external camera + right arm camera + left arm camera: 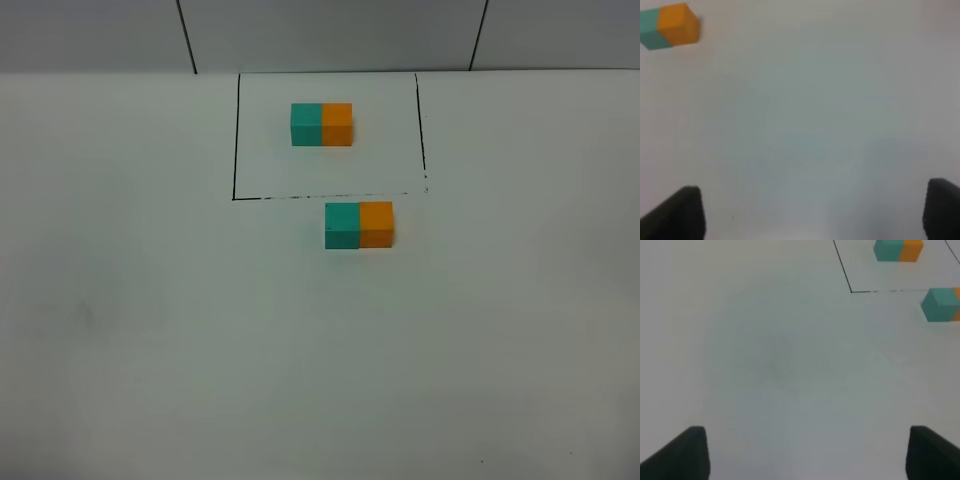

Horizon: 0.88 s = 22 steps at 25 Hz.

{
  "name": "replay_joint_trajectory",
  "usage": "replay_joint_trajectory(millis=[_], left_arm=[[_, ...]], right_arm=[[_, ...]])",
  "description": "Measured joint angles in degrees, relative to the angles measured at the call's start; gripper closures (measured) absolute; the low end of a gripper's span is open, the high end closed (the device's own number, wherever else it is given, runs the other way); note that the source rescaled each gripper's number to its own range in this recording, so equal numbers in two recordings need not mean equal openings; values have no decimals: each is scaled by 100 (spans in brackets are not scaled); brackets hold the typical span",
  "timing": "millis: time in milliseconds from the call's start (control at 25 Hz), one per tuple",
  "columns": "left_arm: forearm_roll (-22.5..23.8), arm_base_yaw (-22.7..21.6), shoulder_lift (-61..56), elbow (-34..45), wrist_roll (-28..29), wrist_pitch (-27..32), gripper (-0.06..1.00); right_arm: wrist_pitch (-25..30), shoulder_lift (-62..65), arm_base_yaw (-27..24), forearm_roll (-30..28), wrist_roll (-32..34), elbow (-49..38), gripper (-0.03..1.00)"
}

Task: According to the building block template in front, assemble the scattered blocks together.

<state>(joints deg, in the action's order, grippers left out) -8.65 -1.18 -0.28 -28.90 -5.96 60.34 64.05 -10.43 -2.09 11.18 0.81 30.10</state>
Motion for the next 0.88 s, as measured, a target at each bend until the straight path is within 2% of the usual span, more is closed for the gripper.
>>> replay_joint_trajectory(millis=[320,520,880], left_arm=[[0,0,0,0,0,0,27],[0,0,0,0,-27,0,27],[0,0,0,0,-16,0,27]], right_arm=[[-327,706,399,-510,29,-180,25],[-341,1029,409,-570,88,-191,25],[-341,1066,750,-576,91,-192,25]])
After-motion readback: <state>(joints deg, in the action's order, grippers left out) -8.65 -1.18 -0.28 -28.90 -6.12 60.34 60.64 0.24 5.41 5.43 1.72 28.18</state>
